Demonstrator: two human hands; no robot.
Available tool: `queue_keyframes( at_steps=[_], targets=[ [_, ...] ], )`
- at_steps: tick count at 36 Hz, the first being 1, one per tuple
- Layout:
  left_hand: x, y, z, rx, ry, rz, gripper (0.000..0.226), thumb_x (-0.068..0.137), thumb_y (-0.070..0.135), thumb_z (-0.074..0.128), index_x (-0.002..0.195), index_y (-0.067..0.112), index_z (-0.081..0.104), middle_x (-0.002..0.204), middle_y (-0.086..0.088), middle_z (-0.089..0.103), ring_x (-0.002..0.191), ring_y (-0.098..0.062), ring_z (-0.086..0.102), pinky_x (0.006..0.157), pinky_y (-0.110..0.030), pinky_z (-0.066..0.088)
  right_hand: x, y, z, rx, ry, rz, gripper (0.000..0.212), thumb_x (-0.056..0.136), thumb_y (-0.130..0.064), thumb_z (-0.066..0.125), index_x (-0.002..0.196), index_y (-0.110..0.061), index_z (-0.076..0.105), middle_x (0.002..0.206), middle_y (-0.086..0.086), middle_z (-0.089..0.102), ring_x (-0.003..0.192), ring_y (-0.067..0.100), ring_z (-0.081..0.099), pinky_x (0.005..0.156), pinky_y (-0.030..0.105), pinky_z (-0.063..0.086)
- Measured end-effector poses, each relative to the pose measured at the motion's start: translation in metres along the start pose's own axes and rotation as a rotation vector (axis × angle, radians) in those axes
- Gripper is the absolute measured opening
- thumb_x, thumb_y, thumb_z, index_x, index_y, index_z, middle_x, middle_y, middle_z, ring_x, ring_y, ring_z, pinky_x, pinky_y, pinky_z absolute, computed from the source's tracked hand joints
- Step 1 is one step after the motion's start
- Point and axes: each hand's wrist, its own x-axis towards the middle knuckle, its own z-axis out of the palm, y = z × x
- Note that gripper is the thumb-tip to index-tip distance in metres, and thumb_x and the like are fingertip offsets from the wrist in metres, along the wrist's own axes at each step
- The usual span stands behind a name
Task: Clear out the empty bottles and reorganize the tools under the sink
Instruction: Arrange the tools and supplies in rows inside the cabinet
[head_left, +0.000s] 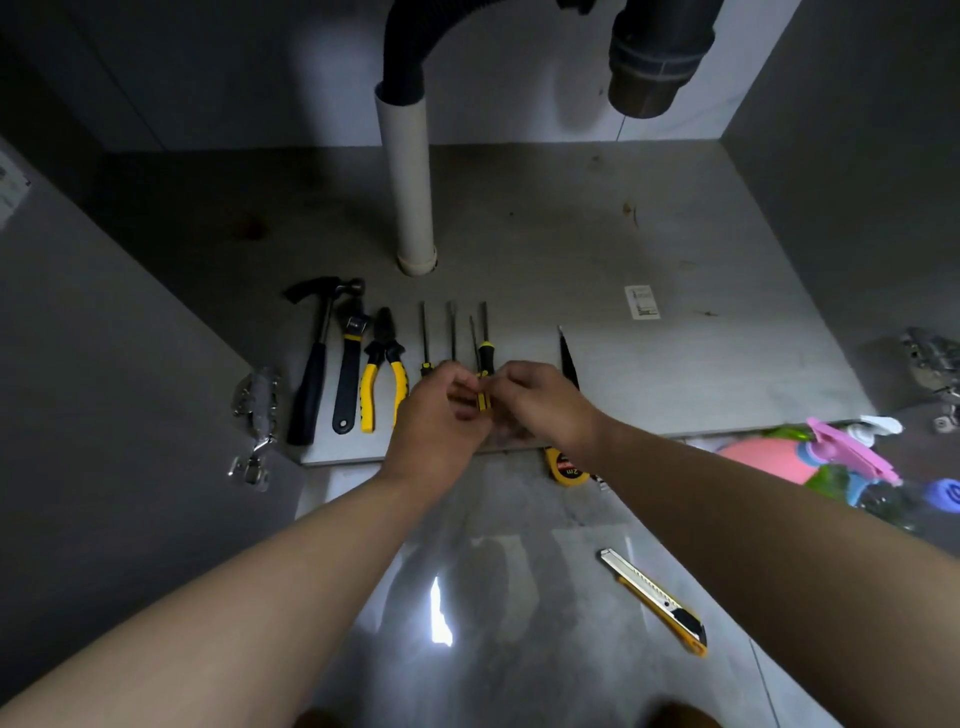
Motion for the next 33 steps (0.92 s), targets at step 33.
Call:
queue_keyframes(
  at_steps=[33],
  targets=[
    [-0.019, -0.034, -0.023, 0.885, -0.147, 0.272, 0.064, 0.083, 0.011, 0.059, 0.144, 0.029, 0.051, 0.153, -0.006, 0.035, 0.144, -0.024, 0.028, 0.111, -0.036, 0.028, 0.035, 0.027, -0.001, -0.599, 0.399, 0.017, 0.021, 0.087, -0.022, 0.067, 0.099, -0.006, 0.063, 0.102, 0.017, 0.064, 0.094, 0.036, 0.064, 0.080, 0.039, 0.057]
  ],
)
